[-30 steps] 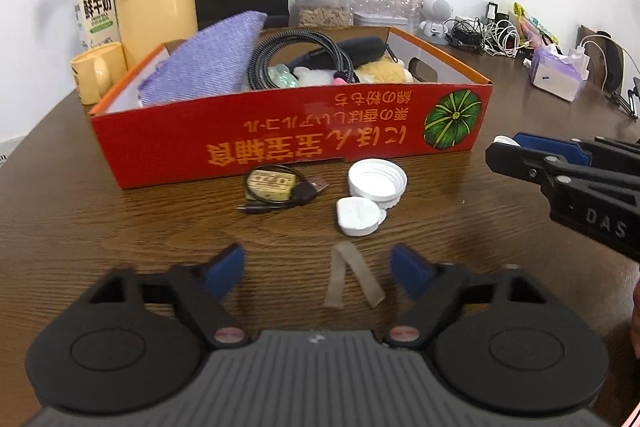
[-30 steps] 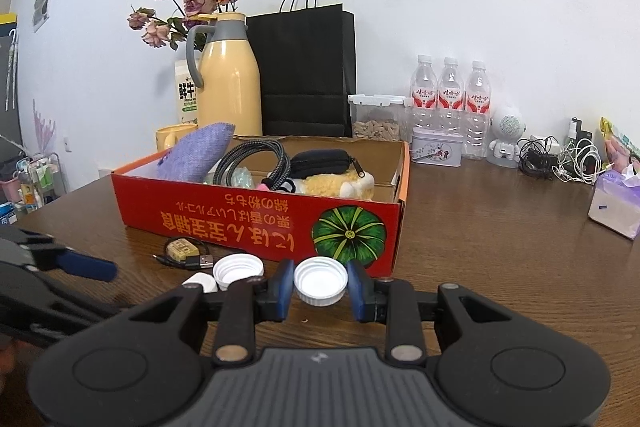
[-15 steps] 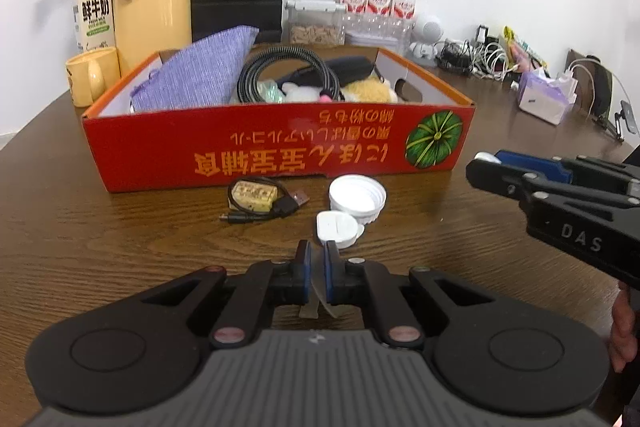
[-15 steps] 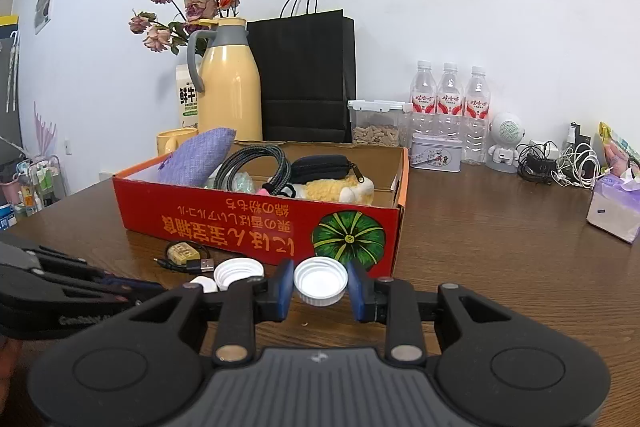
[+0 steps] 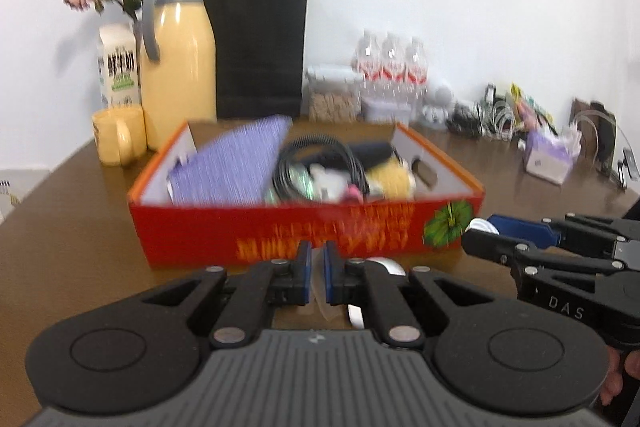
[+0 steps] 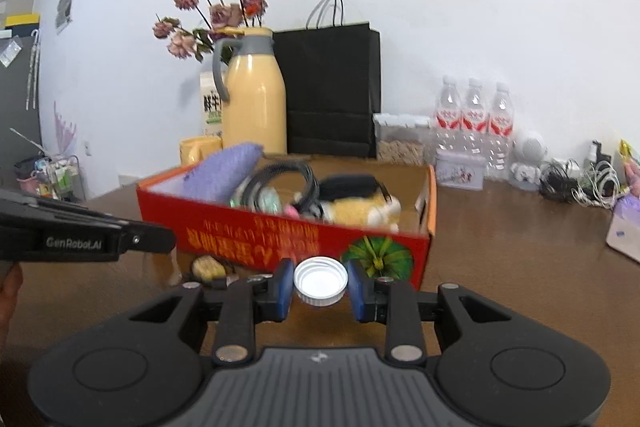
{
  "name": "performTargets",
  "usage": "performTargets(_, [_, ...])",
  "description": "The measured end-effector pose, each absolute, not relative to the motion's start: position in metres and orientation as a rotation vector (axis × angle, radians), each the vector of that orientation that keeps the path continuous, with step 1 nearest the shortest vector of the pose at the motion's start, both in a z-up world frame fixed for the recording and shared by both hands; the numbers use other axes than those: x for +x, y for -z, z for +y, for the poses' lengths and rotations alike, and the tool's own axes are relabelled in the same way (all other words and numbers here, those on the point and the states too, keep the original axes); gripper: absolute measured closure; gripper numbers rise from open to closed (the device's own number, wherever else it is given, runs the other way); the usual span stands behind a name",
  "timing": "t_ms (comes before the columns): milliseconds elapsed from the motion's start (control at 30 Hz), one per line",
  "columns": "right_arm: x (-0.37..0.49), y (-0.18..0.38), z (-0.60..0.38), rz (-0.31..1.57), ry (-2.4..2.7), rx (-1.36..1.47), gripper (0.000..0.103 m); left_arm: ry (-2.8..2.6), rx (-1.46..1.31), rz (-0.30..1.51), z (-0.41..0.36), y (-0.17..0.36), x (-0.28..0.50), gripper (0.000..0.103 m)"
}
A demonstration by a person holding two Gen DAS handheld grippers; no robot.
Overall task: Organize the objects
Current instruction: 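Carry the white cap and clear strip over the red box with both grippers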
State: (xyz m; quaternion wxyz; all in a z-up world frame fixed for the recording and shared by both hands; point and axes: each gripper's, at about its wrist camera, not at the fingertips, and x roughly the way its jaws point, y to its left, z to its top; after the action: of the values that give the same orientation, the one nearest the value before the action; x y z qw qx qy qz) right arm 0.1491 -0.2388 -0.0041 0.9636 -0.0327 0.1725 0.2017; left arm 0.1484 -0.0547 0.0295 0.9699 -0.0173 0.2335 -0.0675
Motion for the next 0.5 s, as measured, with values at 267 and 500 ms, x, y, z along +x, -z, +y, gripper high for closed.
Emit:
performTargets(267, [0.196, -0.040, -0.213, 0.297, -0.429, -0.122, 0.076, 0.130, -0.055, 0.344, -0.043, -0.075, 0.185, 0.096])
performTargets(500, [0.256, -0.057, -0.186, 0.312, -0.424, -0.135, 0.076, 0.134, -0.088, 0.315, -0.033, -0.095, 0.236, 0.096])
